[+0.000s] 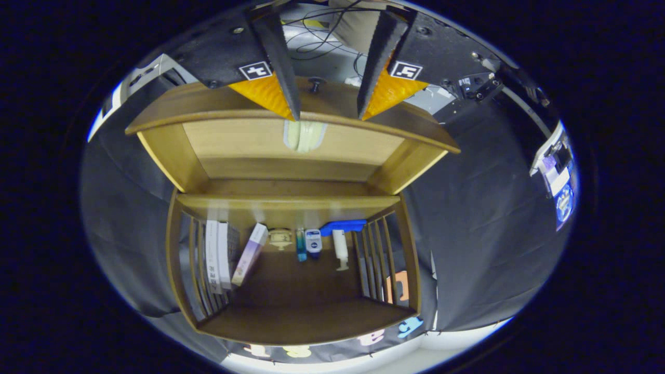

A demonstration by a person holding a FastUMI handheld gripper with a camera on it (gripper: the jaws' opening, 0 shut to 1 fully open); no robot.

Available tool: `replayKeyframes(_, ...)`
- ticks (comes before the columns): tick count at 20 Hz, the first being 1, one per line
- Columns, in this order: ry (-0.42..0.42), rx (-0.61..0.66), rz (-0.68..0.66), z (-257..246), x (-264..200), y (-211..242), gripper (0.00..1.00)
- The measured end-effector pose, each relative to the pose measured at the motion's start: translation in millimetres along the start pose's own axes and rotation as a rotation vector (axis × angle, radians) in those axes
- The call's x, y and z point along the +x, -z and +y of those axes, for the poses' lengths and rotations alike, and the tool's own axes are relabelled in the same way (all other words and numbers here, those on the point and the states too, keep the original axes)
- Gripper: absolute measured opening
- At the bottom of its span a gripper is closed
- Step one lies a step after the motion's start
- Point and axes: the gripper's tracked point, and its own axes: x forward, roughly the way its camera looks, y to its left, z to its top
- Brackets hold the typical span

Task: Pull open the drawer, take out the items inside it, and place them on the countertop above the cabinet.

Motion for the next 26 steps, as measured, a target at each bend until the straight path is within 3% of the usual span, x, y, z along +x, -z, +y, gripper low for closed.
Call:
replayKeyframes(2, 0.006, 0.012, 0.007, -3, 8, -12, 0.75)
replayKeyframes(8, 0.003, 0.065, 0.115, -13, 44, -23, 0.75)
replayKeyframes(11, 0.005, 0.065, 0.249, -18, 62, -15, 0.77)
replayKeyframes(14, 0.006, 0.05, 0.314, -21, 83, -18, 0.74)
replayKeyframes(22, 0.117, 0.013, 0.459, -42, 125, 6, 0.7)
replayKeyframes(26, 0.128, 0.057, 0.501, -49, 133, 8, 0.58)
